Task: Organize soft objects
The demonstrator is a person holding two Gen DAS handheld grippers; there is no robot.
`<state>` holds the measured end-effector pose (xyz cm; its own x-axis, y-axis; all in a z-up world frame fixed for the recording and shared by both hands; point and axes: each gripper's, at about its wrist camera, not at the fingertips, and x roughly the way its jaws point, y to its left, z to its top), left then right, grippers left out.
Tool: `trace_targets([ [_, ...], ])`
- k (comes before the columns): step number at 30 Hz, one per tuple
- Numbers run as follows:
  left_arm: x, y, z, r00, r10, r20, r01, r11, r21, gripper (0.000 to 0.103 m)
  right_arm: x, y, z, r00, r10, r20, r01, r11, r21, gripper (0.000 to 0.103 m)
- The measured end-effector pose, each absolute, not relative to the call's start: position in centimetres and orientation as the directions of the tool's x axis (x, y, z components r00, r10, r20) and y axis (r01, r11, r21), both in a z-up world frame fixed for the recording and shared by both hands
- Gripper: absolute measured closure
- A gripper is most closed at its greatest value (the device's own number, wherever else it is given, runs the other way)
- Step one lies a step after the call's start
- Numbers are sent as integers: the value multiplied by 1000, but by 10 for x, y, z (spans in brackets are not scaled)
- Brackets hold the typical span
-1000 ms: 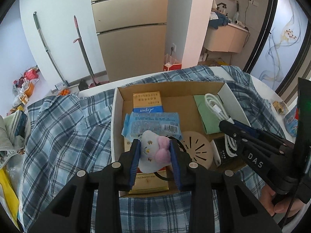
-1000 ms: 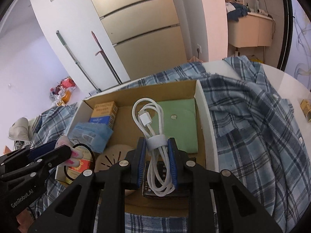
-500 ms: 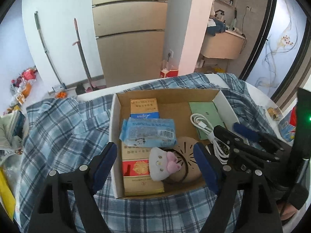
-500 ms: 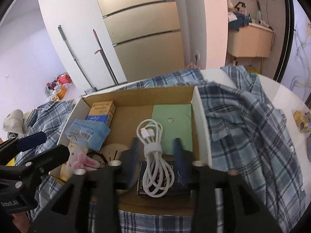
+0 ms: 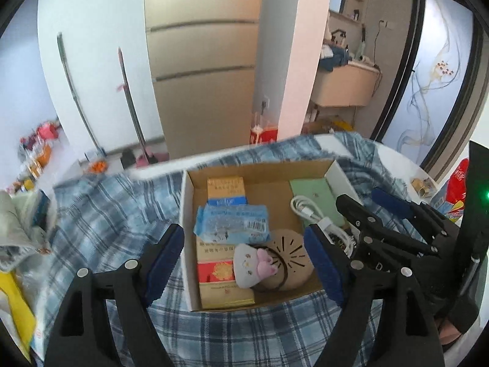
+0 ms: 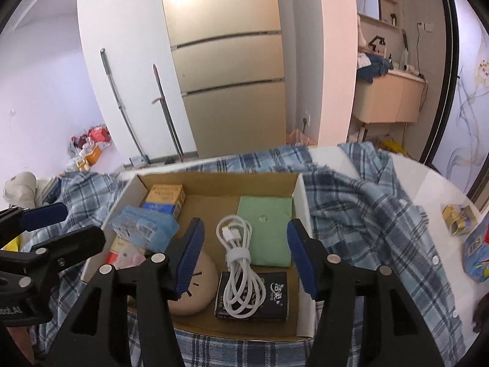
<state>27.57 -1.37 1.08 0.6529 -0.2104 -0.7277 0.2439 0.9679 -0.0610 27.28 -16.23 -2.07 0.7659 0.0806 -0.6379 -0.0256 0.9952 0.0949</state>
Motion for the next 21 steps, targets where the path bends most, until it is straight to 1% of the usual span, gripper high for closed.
trace_targets([
  [1, 270, -13, 19, 672, -212, -709, 243, 968, -59, 20, 270, -164, -14, 779, 78, -622, -25, 995, 94, 44],
  [4, 254, -9, 37, 698, -239, -675, 244, 966, -90, 18, 259, -169, 5, 818, 47, -573, -9, 998, 70, 34],
  [6, 241, -11, 49, 722, -245, -647, 259, 963, -76, 18, 249, -173, 19, 848, 31, -529, 7, 998, 70, 23],
  [7, 236, -12, 55, 742, -228, -630, 254, 966, -51, 18, 246, -174, 25, 856, 34, -516, 5, 997, 74, 22],
  [9, 220, -13, 69, 795, -190, -577, 226, 974, -9, 17, 239, -176, 37, 869, 49, -493, -9, 997, 83, 18],
  [10, 211, -12, 75, 818, -183, -546, 218, 976, -1, 15, 234, -176, 43, 876, 55, -479, -16, 996, 85, 16],
  [12, 193, -8, 87, 857, -176, -485, 199, 980, -5, 12, 222, -176, 54, 895, 60, -442, -28, 997, 78, 9],
  [14, 179, -2, 96, 887, -169, -430, 181, 983, -14, 5, 207, -175, 64, 919, 59, -391, -42, 998, 52, 6],
  [15, 174, 0, 99, 896, -169, -411, 178, 984, -16, 0, 199, -174, 68, 929, 56, -365, -46, 998, 34, 3],
  [16, 164, 2, 103, 910, -170, -378, 178, 984, -15, 0, 192, -174, 73, 939, 54, -339, -51, 999, 18, 1],
  [17, 158, 2, 105, 916, -169, -364, 180, 984, -5, 0, 184, -173, 77, 948, 53, -313, -55, 998, 3, 1],
  [19, 148, 1, 107, 920, -164, -355, 184, 983, 22, 0, 170, -172, 86, 960, 51, -275, -57, 998, -15, 1],
  [21, 134, 3, 110, 929, -162, -334, 178, 984, 17, 0, 153, -173, 93, 972, 41, -231, -46, 999, -16, 1],
])
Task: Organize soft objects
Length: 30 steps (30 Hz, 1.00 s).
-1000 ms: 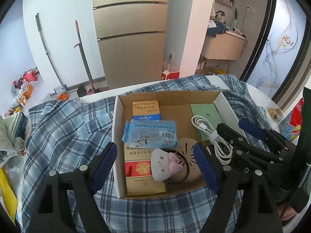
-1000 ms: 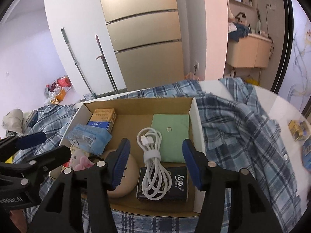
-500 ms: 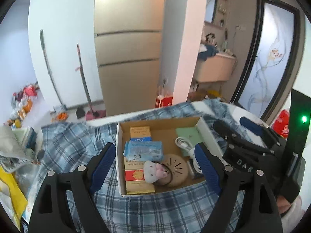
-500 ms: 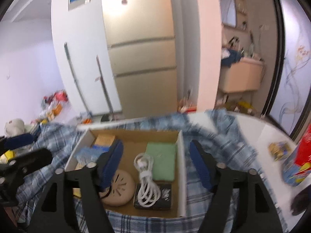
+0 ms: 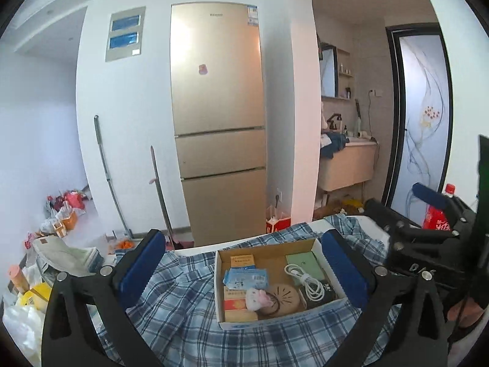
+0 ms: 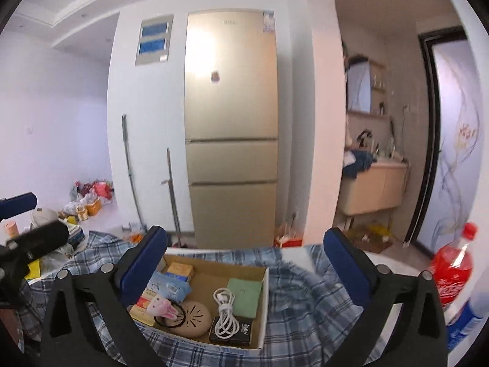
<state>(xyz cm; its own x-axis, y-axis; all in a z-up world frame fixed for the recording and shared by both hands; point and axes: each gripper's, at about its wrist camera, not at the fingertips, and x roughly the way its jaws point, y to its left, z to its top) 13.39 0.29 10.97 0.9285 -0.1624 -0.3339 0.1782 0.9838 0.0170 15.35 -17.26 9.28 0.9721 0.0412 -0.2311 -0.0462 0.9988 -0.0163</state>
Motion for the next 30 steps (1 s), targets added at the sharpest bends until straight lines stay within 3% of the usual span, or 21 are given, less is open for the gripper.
trace_targets([
  [6, 98, 11, 115, 949, -150, -276, 152, 988, -17, 0, 121, -174, 104, 980, 88, -180, -90, 996, -4, 1],
  [10, 68, 16, 111, 971, -152, -186, 150, 988, -27, 0, 100, -173, 102, 984, 103, -148, -108, 994, -30, 1],
  [19, 26, 18, 60, 993, -76, -94, 77, 997, 5, 0, 61, -182, 62, 991, 118, -66, -119, 993, -15, 1],
  [23, 18, 24, 37, 999, -11, -47, 10, 1000, -9, 0, 65, -182, 39, 988, 115, -102, -116, 993, -13, 1],
  [30, 20, 23, 13, 999, -25, -33, 24, 1000, -18, 0, 65, -187, 7, 985, 113, -127, -115, 993, -6, 1],
])
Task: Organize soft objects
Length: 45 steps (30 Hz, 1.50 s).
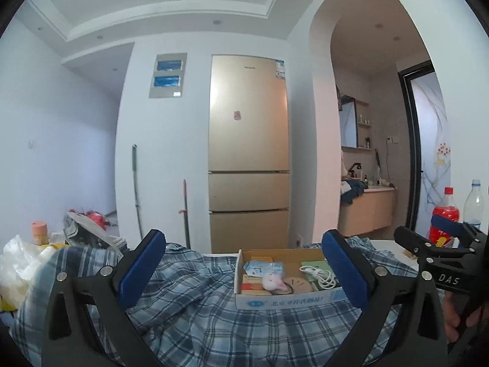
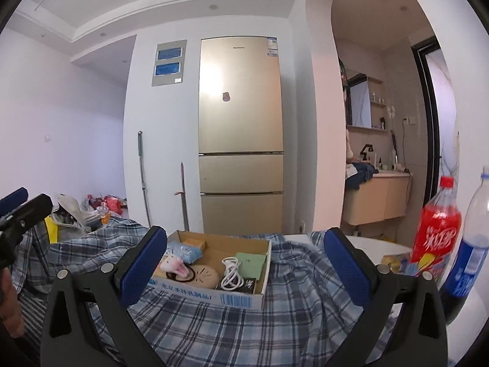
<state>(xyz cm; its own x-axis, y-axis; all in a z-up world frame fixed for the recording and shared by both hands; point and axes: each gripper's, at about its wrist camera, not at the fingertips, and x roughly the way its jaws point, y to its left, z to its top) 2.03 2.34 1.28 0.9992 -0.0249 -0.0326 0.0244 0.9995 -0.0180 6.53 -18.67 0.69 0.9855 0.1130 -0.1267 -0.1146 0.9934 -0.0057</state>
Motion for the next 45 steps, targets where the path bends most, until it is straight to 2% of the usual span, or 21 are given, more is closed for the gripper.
trace_targets([
  [2, 19, 22, 4, 999, 17, -28, -18, 999, -32, 0, 64, -185, 4, 985, 120, -124, -124, 992, -18, 1],
  [12, 16, 19, -2, 1000, 0, -5, 0, 1000, -19, 0, 64, -179, -4, 980, 140, -139, -147, 988, -38, 1],
  [45, 19, 21, -4, 999, 15, -41, -15, 1000, -20, 0, 66, -185, -2, 980, 128, -154, -132, 991, -19, 1],
])
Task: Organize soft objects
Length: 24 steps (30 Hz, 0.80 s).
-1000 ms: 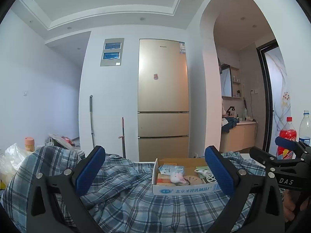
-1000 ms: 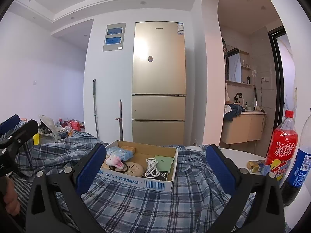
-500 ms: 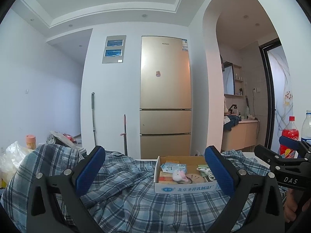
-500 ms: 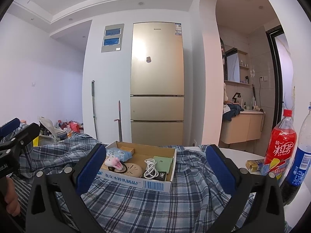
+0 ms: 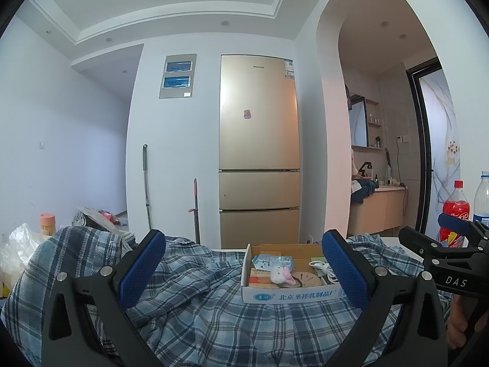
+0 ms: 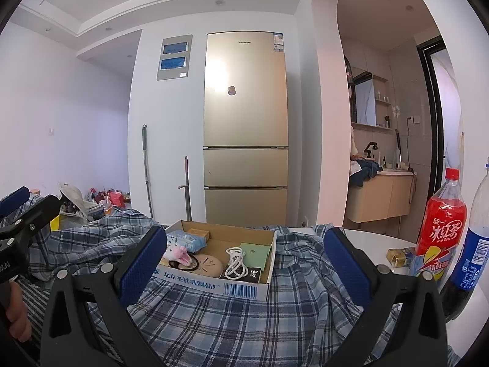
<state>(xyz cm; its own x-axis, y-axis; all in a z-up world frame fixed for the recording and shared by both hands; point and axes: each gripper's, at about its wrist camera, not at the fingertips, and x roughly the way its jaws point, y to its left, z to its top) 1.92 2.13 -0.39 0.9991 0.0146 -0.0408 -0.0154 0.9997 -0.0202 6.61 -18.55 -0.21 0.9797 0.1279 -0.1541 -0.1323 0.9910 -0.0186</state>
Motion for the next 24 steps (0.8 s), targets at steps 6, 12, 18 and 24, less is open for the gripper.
trace_targets([
  [6, 19, 21, -4, 999, 14, -39, -15, 1000, -19, 0, 66, -184, -2, 980, 129, -152, -134, 991, -24, 1],
  [12, 20, 22, -5, 999, 13, -37, -14, 1000, -17, 0, 66, -183, -3, 980, 129, -152, -134, 991, -24, 1],
  [18, 20, 21, -5, 999, 13, -38, -14, 1000, -17, 0, 66, -183, -3, 980, 129, -151, -134, 991, -25, 1],
  [24, 20, 21, -5, 999, 13, -38, -14, 1000, -17, 0, 66, -183, -3, 980, 128, -152, -134, 991, -27, 1],
])
